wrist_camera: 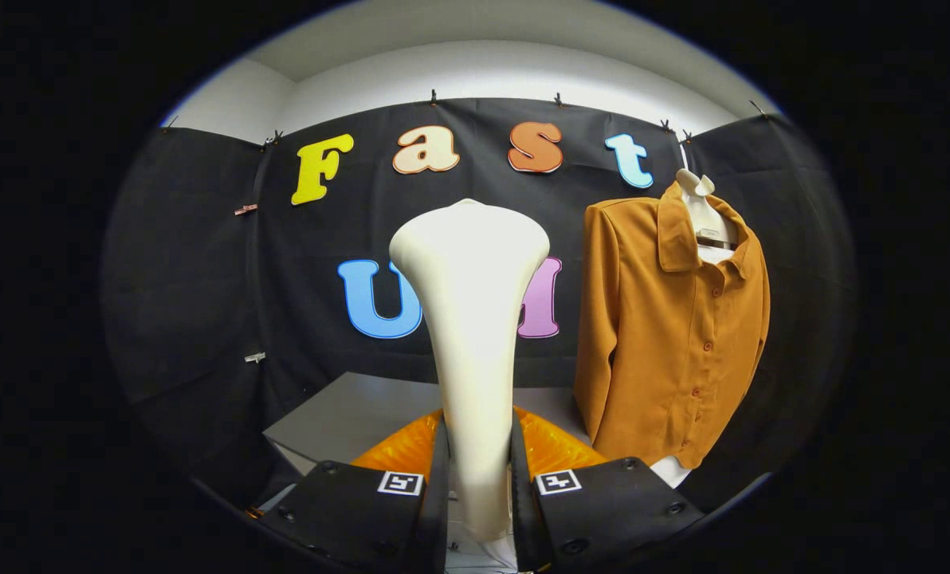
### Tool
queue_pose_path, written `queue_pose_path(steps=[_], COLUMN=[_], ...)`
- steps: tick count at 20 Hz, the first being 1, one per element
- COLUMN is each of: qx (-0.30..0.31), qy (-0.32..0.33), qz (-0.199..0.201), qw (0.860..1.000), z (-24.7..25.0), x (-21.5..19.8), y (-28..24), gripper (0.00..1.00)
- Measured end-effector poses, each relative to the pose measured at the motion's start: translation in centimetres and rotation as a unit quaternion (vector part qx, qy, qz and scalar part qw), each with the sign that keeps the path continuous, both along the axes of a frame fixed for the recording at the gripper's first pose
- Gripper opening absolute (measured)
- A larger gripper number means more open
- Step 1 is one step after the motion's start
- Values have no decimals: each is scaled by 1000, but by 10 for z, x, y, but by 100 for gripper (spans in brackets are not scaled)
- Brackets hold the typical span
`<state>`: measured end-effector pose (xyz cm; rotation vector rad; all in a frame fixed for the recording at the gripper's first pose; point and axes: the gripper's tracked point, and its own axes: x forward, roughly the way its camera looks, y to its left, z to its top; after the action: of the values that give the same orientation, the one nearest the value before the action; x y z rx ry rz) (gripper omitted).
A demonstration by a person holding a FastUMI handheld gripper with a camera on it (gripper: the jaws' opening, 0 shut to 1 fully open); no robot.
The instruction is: Iron the clothes twice with a garment steamer, once on the left side and once on the right side.
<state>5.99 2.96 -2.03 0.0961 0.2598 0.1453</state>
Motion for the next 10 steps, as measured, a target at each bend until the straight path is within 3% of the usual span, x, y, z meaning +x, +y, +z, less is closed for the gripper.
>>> queue_pose_path(steps=[10], qx=[2], qy=[3], qz=[2], qw=[1000], z=[2], x=[-1], y=[3], gripper=[36])
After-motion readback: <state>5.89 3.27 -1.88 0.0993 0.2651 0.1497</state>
